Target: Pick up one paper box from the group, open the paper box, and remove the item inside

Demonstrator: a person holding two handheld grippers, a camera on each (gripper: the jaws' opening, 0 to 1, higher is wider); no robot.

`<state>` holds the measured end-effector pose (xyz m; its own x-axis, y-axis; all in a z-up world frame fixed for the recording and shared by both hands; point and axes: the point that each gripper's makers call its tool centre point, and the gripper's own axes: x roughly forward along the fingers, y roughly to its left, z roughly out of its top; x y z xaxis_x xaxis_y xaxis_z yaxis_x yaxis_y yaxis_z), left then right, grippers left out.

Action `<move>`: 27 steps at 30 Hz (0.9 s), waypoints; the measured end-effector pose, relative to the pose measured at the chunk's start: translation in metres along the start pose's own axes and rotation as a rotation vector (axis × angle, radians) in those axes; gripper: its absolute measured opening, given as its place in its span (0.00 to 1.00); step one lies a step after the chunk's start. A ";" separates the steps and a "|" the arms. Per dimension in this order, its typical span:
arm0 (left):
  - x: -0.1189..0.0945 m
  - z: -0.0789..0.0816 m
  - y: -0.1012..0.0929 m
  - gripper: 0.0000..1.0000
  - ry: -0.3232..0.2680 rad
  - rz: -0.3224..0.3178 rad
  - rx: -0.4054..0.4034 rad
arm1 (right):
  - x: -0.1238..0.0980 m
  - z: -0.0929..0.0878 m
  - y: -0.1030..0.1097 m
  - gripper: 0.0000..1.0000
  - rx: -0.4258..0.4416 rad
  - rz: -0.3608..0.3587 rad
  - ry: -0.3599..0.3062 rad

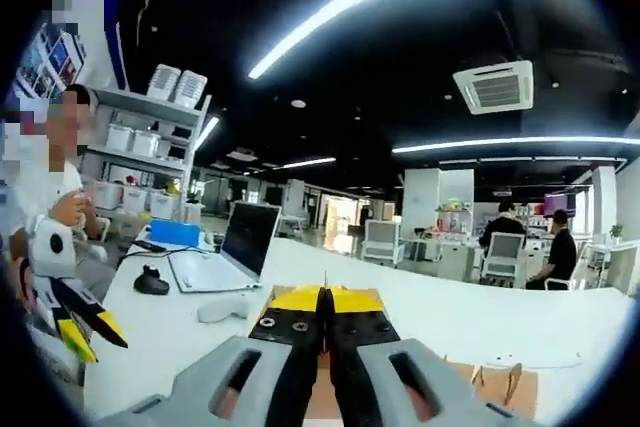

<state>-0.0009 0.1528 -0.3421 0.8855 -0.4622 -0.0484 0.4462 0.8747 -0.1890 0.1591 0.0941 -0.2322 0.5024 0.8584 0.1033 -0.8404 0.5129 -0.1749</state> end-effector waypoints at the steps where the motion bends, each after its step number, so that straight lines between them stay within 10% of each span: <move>1: 0.000 0.000 0.001 0.30 0.001 0.003 0.000 | -0.002 -0.001 0.000 0.02 0.007 0.013 -0.004; 27: 0.009 -0.006 0.004 0.30 0.015 0.004 -0.009 | -0.027 -0.013 0.016 0.02 0.056 0.327 -0.049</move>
<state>0.0080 0.1516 -0.3490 0.8853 -0.4606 -0.0642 0.4412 0.8754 -0.1973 0.1347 0.0795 -0.2508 0.1946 0.9760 0.0978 -0.9662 0.2079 -0.1525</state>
